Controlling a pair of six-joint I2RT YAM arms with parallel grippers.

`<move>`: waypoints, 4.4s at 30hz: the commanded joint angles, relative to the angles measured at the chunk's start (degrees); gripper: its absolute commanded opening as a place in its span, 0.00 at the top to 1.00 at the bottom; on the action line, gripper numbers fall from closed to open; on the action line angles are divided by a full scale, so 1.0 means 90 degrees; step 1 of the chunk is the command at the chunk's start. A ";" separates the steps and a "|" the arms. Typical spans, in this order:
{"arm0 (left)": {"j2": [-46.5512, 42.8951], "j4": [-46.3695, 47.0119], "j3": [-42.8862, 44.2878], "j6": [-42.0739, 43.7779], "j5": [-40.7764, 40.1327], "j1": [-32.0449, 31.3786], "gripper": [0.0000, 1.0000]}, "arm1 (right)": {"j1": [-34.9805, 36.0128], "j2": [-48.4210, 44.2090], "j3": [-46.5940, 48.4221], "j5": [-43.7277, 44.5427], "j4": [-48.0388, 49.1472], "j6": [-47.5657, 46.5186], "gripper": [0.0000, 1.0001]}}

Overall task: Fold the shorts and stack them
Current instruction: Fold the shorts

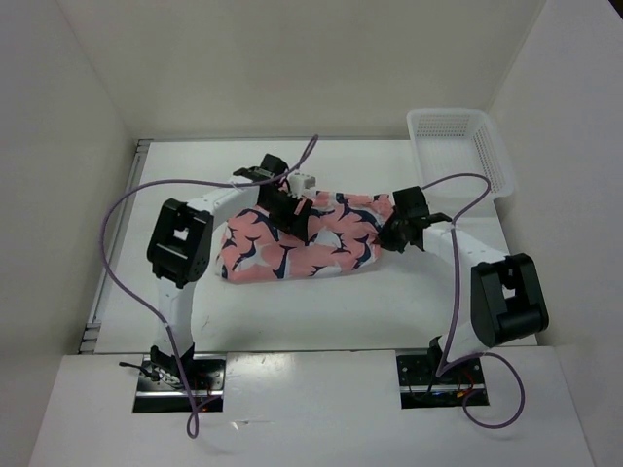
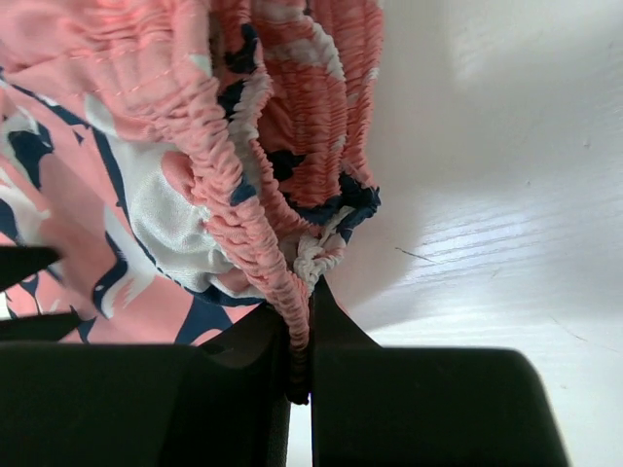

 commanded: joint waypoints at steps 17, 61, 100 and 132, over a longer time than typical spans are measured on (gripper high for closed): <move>-0.0308 -0.0580 0.0950 0.0028 0.0456 -0.0167 0.11 | -0.0088 0.0010 0.1492 0.1072 -0.0555 -0.1005 1.00; 0.1193 -0.0219 0.0287 0.0028 0.0145 0.2207 0.62 | 0.4941 0.4962 0.7753 0.1475 -0.1912 -0.5780 1.00; -0.0515 -0.0659 0.0571 0.0028 0.0828 0.2257 0.11 | 0.3105 0.0393 0.2442 -0.0117 -0.0339 -0.2091 0.24; -0.0095 -0.0219 0.0823 0.0028 0.1099 0.2471 1.00 | 0.3936 0.1856 0.1356 0.0274 0.0450 -0.2266 0.61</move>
